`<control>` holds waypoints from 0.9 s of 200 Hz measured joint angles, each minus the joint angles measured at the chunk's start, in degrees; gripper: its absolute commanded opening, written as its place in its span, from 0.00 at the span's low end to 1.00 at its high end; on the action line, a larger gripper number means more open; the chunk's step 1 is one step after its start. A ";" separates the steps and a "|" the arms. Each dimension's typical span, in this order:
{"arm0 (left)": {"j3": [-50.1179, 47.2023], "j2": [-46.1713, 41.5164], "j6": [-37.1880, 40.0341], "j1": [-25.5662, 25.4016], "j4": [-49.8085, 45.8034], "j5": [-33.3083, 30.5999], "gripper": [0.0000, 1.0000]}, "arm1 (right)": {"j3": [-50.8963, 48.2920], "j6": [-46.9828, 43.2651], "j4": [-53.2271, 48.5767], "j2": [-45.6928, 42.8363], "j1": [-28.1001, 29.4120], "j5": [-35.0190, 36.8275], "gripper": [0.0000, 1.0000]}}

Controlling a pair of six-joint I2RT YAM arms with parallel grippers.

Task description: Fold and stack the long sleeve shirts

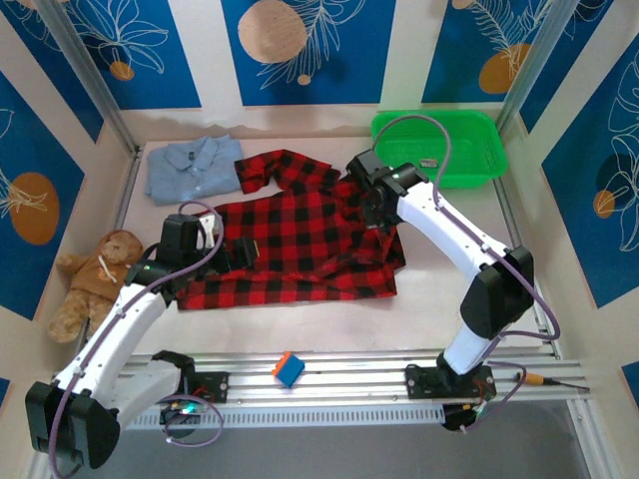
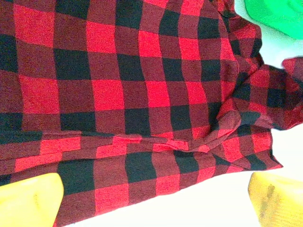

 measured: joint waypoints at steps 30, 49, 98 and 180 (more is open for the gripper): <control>-2.84 -0.24 -4.48 -5.79 3.65 1.49 1.00 | -4.00 0.24 -5.90 -1.20 2.29 -1.44 0.00; -4.98 1.11 -8.33 -13.03 7.41 1.03 1.00 | -5.25 0.24 -9.18 -3.06 2.21 -1.55 0.00; -5.05 14.71 -16.72 -30.75 20.76 -0.44 0.88 | 1.75 -0.31 -12.81 -6.51 -0.98 -3.37 0.00; 4.55 35.98 -27.80 -36.92 36.48 -3.74 0.59 | 23.52 -2.23 -11.61 1.55 -3.45 -12.13 0.00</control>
